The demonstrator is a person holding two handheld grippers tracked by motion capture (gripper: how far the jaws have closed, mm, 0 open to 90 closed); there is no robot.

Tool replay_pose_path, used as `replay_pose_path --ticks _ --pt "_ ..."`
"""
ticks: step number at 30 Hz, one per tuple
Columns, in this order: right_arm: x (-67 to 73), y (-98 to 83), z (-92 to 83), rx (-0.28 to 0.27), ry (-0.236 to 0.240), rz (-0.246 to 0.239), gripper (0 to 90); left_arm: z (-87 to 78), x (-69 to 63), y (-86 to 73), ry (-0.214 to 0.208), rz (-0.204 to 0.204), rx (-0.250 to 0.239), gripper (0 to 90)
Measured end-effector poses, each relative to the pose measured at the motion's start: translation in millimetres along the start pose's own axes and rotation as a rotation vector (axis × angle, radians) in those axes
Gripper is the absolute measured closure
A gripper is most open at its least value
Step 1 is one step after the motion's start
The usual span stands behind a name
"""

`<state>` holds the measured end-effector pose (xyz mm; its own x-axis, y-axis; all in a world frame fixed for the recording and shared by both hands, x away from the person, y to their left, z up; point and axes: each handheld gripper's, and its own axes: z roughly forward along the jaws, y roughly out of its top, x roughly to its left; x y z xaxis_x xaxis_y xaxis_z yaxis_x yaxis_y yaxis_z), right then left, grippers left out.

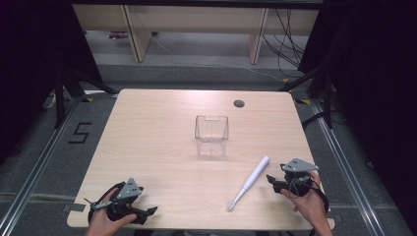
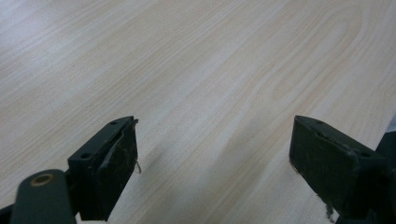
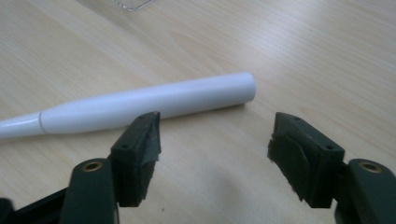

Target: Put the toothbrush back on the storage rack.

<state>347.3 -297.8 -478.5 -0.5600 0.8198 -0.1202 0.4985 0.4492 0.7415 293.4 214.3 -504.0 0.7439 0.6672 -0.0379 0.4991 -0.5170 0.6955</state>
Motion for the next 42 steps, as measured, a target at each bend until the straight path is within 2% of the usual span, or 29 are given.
replay_pose_path --ticks 1,3,4,5,7,8,9,10,12,14,15,18,19,21,24,28,31,32,34,38,39,40,41,42 --pt "1.4 1.7 1.1 0.002 -0.002 0.017 37.9 -0.5 0.8 -0.1 0.008 0.007 0.002 15.0" --pt "-2.5 7.6 5.5 -0.007 0.006 -0.024 45.4 -0.6 0.6 -0.4 0.008 0.004 -0.002 15.0" --pt "-1.9 8.7 5.9 -0.004 0.007 -0.016 47.9 -0.5 0.6 -0.4 0.008 0.003 -0.002 15.0" --pt "-1.6 12.5 7.3 -0.012 -0.007 -0.027 57.9 -0.4 0.5 -0.1 0.007 0.004 0.003 15.0" --pt "-0.9 15.9 9.3 -0.019 0.004 -0.040 66.2 -0.5 0.4 -0.2 0.006 0.008 0.004 15.0" --pt "-0.1 16.8 9.9 -0.012 0.008 -0.041 67.7 -0.6 0.5 -0.4 0.007 0.006 0.002 15.0" --pt "3.0 17.7 11.1 0.004 0.013 -0.013 71.1 -0.7 0.7 -0.4 0.008 0.006 0.000 15.0" --pt "3.0 17.7 11.1 0.004 0.013 -0.013 71.1 -0.7 0.7 -0.4 0.008 0.006 0.000 15.0" --pt "0.0 20.4 17.5 -0.002 0.017 -0.058 76.6 -1.0 0.9 -0.5 0.009 0.006 -0.002 15.0" --pt "0.6 21.4 20.4 0.003 0.025 -0.034 79.6 -0.7 0.6 -0.3 0.009 0.003 -0.001 15.0" --pt "-0.9 22.1 22.2 -0.002 0.033 -0.049 81.2 -0.4 0.1 -0.2 0.006 0.005 0.004 15.2" --pt "-0.7 22.3 24.1 0.002 0.044 -0.022 83.8 -0.7 0.5 -0.5 0.008 0.007 0.004 15.2" --pt "-3.8 23.7 26.9 -0.004 0.043 -0.042 86.1 -0.8 1.0 -0.6 0.010 0.007 0.001 15.2" --pt "-4.2 24.2 28.3 -0.008 0.044 -0.037 87.1 -1.1 0.9 -0.6 0.010 0.008 -0.001 15.2" --pt "-6.0 29.3 32.6 -0.002 0.048 -0.053 89.9 -0.6 0.9 0.0 0.009 0.006 0.000 15.2" --pt "-7.4 33.0 38.9 -0.008 0.061 -0.057 90.0 -0.5 0.4 -0.5 0.009 0.003 0.001 15.2" --pt "-8.3 36.2 44.3 -0.001 0.048 -0.058 90.0 -0.9 0.9 -0.1 0.009 0.007 -0.001 15.1" --pt "-8.0 38.5 47.4 0.000 0.048 -0.038 90.0 -1.1 0.9 -0.1 0.008 0.008 -0.002 15.1" --pt "-10.2 39.5 49.1 -0.008 0.048 -0.052 90.0 -1.0 1.1 0.0 0.009 0.008 -0.001 15.1" --pt "-12.5 41.2 56.5 0.018 0.053 -0.031 90.0 -0.5 0.7 0.0 0.007 0.004 -0.002 15.1" --pt "-14.0 41.8 58.3 0.011 0.048 -0.044 90.0 -0.4 0.7 0.0 0.007 0.004 -0.002 15.1" --pt "-14.2 42.2 59.0 0.013 0.050 -0.041 90.0 -0.4 0.7 0.0 0.007 0.004 -0.002 15.1" --pt "-11.6 42.3 59.1 0.031 0.051 -0.003 90.0 -0.3 0.4 -0.1 0.005 0.003 -0.001 15.1" --pt "-15.7 43.1 60.5 0.020 0.049 -0.048 90.0 -0.2 0.3 -0.1 0.004 0.003 0.000 15.1"
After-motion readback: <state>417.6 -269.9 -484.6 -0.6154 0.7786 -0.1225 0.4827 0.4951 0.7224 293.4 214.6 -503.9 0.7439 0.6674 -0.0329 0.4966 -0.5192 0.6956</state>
